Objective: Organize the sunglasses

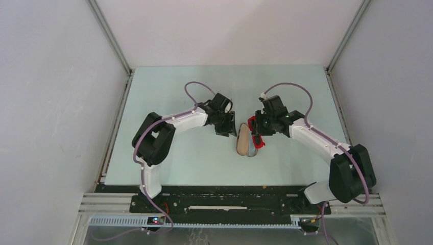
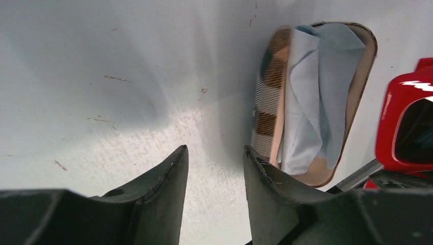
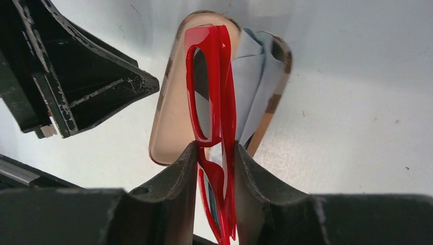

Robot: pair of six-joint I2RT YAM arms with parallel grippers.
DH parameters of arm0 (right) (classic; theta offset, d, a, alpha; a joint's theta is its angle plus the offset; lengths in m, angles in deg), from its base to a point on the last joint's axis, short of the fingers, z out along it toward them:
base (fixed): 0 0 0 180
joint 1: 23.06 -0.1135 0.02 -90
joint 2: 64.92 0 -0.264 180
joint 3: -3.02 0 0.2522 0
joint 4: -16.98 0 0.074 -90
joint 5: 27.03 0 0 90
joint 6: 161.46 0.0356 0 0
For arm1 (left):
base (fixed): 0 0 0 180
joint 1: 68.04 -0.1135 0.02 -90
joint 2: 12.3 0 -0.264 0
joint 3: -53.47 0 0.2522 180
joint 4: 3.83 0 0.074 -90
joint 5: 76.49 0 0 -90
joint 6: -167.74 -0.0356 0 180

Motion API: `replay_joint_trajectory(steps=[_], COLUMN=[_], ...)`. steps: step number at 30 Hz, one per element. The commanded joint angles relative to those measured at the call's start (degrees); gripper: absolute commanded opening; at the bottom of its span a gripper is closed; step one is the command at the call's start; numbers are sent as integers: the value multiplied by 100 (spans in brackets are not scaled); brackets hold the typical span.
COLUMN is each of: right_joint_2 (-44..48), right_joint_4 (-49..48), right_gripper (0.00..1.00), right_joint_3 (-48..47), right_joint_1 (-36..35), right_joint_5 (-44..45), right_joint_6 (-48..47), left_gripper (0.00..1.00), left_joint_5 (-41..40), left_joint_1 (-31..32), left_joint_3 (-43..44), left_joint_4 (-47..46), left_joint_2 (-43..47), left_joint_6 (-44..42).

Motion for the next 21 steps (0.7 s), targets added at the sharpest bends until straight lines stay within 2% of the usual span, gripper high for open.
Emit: replay_joint_trajectory(steps=[1,11,21], right_joint_2=[-127,-354,-430], right_joint_4=[-62,-145,-123], right_gripper=[36,35,36], right_joint_3=[-167,-101,35], right_joint_1=[-229,-499,-573], right_joint_5=[401,1046,1742], right_joint_6=[304,2024,2353], left_gripper=[49,48,48], left_joint_5=[107,446,547], left_joint_1=[-33,9,95], left_joint_3=[272,61,16], left_joint_4=[83,-219,-347], left_joint_2=[7,73,124], left_joint_6=[-212,-69,-31])
